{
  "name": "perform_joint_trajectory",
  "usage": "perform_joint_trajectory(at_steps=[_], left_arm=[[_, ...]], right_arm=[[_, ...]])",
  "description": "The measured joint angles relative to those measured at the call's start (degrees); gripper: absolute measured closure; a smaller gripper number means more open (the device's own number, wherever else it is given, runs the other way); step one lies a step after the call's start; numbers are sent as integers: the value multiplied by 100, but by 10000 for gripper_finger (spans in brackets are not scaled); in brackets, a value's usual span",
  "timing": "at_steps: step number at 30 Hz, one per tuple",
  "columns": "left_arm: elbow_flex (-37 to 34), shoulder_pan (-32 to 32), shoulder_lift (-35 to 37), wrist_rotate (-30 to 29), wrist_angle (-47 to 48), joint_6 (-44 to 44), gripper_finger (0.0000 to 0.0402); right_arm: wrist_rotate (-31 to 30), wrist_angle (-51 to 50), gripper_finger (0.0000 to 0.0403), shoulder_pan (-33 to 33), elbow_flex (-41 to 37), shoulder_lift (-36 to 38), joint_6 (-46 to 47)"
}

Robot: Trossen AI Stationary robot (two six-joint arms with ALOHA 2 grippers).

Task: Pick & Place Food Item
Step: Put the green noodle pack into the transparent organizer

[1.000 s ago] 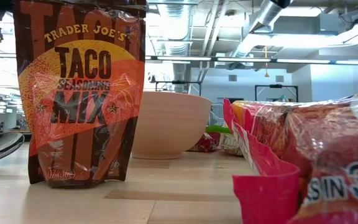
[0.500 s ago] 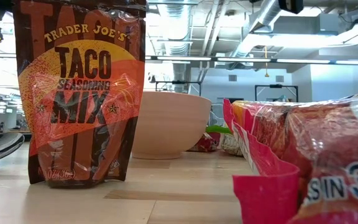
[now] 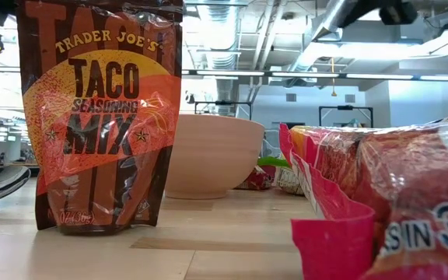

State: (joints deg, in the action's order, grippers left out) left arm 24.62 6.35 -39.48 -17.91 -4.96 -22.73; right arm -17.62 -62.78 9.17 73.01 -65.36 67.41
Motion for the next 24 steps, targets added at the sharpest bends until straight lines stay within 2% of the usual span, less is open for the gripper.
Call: perform_joint_trajectory(at_steps=[10,16,24], left_arm=[[0,0,0,37,2,1,309],[0,0,0,37,4,1,309],[0,1,0,37,4,1,309]], right_arm=[[130,-872,401,504,1,0,1221],[126,-878,401,727,1,-92,1366],[121,-878,401,769,2,-645,1133]])
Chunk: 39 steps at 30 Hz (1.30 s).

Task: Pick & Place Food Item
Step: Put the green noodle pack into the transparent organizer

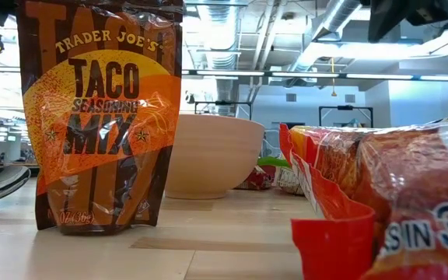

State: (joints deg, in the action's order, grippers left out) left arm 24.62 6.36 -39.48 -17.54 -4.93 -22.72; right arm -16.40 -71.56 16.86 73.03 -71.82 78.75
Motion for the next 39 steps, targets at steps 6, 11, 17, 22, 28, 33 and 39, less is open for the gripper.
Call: perform_joint_trajectory(at_steps=[6,11,17,22,28,33,39], left_arm=[[0,0,0,2,1,-1,309],[0,0,0,2,0,-1,309],[0,2,0,2,2,-2,309],[0,-1,0,2,0,-1,309],[0,-1,0,2,0,-2,309],[0,1,0,2,0,-2,309],[0,2,0,2,2,0,309]], right_arm=[[52,41,401,-42,-2,-533,-116],[148,245,401,-39,-2,-983,-544],[217,977,401,-39,-2,-1503,-1556],[572,1727,401,-39,-2,-1873,-2366],[1157,2182,401,-39,1,-2291,-2845],[1514,2373,401,-39,-2,-2657,-3366],[1506,2471,401,-47,-2,-3016,-3740]])
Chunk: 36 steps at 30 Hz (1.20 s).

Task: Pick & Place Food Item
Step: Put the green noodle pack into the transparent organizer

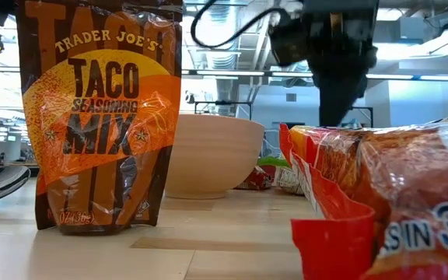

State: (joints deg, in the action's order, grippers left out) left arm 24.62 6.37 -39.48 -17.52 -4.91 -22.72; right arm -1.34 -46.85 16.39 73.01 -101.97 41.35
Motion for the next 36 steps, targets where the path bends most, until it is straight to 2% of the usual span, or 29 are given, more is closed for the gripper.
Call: perform_joint_trajectory(at_steps=[4,10,20,24,32,36], left_arm=[[0,-1,0,-2,8,-2,309],[0,-2,0,-2,12,-1,309],[0,-2,0,-36,15,0,309],[0,-2,0,-50,15,0,309],[0,-2,0,-50,17,0,309],[0,-2,0,-49,17,0,309]], right_arm=[[-43,30,401,-1,0,-65,-206],[-476,236,402,3,2,-32,-300],[-429,380,389,-1,2,-50,-599],[-322,373,355,-3,2,-50,-608],[-297,365,257,9,2,-50,-900],[-302,365,227,92,2,-50,-900]])
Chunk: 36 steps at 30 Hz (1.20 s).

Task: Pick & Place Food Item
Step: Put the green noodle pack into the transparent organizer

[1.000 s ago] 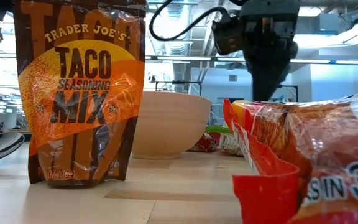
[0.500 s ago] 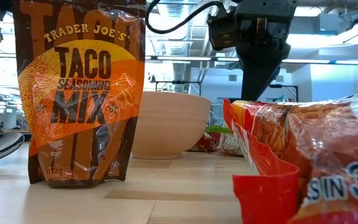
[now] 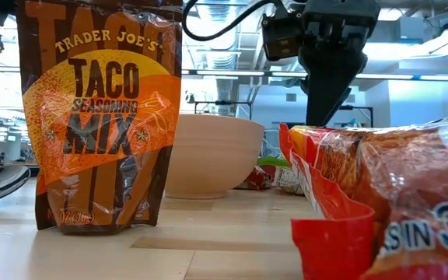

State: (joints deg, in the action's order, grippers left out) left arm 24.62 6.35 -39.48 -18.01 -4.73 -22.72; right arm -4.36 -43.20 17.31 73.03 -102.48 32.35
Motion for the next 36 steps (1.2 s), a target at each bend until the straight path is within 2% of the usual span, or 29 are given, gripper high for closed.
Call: perform_joint_trajectory(at_steps=[4,10,25,36], left_arm=[[0,0,0,0,0,0,309],[0,0,0,-1,-2,0,309],[0,0,0,-1,-1,0,309],[-7,0,0,-1,48,0,309]], right_arm=[[-87,0,218,93,0,0,-41],[-463,0,228,184,0,0,-281],[-472,47,237,301,0,-21,-278],[-470,-39,237,368,30,-553,62]])
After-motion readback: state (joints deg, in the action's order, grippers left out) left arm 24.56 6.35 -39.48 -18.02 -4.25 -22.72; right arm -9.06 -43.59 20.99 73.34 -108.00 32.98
